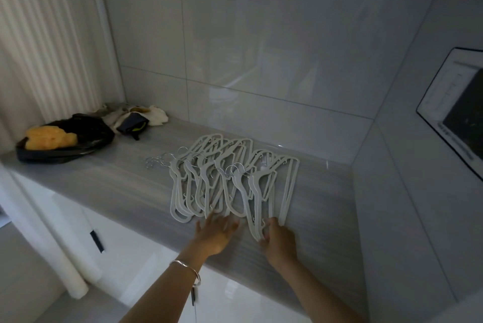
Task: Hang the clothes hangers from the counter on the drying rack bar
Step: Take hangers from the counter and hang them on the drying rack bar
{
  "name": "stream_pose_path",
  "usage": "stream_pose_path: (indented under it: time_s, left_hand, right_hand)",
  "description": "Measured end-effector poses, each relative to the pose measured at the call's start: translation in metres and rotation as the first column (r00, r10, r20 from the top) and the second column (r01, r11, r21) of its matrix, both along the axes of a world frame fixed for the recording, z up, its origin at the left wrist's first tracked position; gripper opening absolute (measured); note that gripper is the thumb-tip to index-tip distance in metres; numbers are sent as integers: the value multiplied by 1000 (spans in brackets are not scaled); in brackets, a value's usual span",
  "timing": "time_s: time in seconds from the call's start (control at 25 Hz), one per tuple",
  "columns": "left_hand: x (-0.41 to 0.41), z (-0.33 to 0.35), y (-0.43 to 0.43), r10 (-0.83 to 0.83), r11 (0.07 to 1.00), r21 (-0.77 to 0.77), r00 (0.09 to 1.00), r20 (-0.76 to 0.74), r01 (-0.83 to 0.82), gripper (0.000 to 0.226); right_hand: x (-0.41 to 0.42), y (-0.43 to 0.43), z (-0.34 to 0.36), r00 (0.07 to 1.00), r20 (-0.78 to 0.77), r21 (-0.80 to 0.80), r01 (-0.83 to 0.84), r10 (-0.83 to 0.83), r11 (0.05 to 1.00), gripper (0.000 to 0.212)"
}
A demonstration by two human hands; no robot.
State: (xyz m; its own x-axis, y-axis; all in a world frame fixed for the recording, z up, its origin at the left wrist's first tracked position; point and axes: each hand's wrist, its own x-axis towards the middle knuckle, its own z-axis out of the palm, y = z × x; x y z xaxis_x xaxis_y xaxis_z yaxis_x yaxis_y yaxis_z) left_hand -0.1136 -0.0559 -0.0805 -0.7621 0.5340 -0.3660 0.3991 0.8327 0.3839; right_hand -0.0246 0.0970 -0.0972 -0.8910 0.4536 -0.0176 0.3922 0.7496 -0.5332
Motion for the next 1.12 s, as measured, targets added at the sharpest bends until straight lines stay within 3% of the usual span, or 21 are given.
stream_pose_path:
  time_s: [0.12,0.2,0.28,0.4,0.56,0.72,0.8,0.88,0.96,1.04,1.12]
  left_hand:
    - [9,6,5,3,1000,19,1000,-2,-3,58]
    - [12,4,8,26,999,26,1000,-15,-26,61]
    - [15,-2,11,-7,1000,29,999,-43,8,59]
    - [21,-10,17,-96,990,100,994,-41,100,50]
    - [25,-16,22,-123,982,136,990,-73,132,49]
    - [12,-7,17,-18,951,307,999,-32,26,59]
    - [9,17,16,64,865,496,997,32,-71,68]
    - [11,55,15,140,728,656,980,143,-200,60]
    - [8,93,10,194,605,722,941,276,-336,61]
    - [4,124,-2,202,482,756,896,395,-442,70]
    - [12,157,-19,164,282,829,876,454,-483,59]
  right_hand:
    - [9,2,7,996,78,-57,-47,51,997,33]
    - [12,0,13,986,134,-45,-89,94,995,10]
    - [13,-2,14,978,168,-56,-117,125,992,38]
    - [15,-2,7,999,41,-159,-9,15,987,45]
    - [12,6,7,967,-165,-256,150,-196,955,26]
    - [10,12,31,894,-358,-387,121,-270,914,16]
    - [10,9,55,863,-461,-392,10,-206,920,9]
    - [9,2,85,809,-568,-378,-89,-155,922,11]
    - [7,-6,116,714,-663,-452,-140,-227,881,18]
    - [5,-18,145,616,-677,-642,-227,-403,733,24]
    - [7,-34,164,615,-610,-781,-358,-500,512,28]
